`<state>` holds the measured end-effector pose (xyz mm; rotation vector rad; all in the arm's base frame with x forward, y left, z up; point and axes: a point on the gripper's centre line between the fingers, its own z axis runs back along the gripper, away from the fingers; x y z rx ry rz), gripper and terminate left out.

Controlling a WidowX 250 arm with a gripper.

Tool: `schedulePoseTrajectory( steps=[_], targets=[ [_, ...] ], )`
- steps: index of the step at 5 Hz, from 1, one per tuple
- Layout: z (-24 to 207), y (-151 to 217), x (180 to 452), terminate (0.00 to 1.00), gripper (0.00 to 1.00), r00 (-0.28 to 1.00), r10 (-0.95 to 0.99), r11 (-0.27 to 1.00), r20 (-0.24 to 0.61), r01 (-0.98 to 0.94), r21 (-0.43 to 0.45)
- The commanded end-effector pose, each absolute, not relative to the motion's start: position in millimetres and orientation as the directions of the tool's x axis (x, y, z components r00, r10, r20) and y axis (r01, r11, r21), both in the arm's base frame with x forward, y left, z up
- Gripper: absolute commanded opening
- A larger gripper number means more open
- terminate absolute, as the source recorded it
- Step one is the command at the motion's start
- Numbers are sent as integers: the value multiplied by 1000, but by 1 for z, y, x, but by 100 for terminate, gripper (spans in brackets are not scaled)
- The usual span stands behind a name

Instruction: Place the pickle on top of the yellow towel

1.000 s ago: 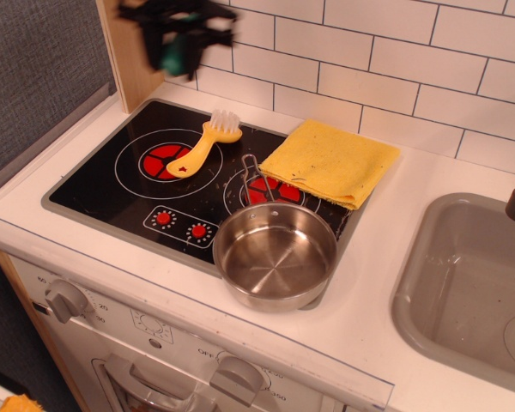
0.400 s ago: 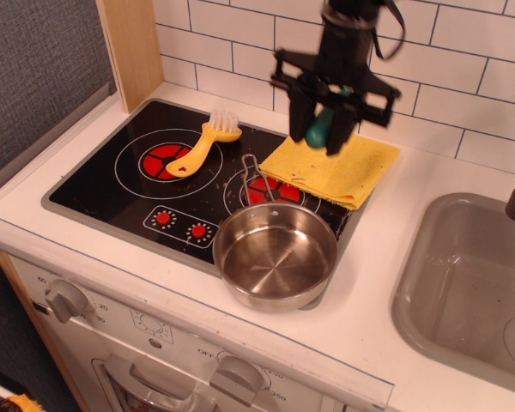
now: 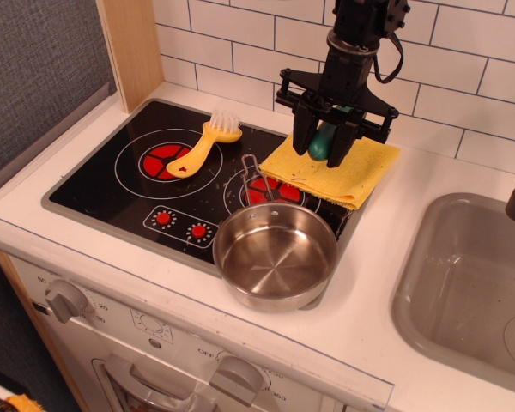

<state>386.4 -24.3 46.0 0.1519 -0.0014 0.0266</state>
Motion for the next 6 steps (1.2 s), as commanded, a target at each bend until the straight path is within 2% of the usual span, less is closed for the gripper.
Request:
schedulePoseTrajectory(
  steps=[1, 2, 3, 4, 5, 6],
  targets=[
    [72, -10, 392, 0, 100, 995, 53, 989, 83, -64, 135],
    [82, -14, 388, 0, 100, 993, 51, 989, 105, -65, 131],
    [87, -14, 382, 0, 100, 992, 48, 986, 113, -65, 151],
    [91, -11, 378, 0, 100, 992, 9, 976, 128, -37, 213],
    [91, -11, 378, 0, 100, 992, 9, 976, 128, -37, 213],
    [91, -11, 378, 100, 100, 992, 9, 976, 128, -37, 213]
  ],
)
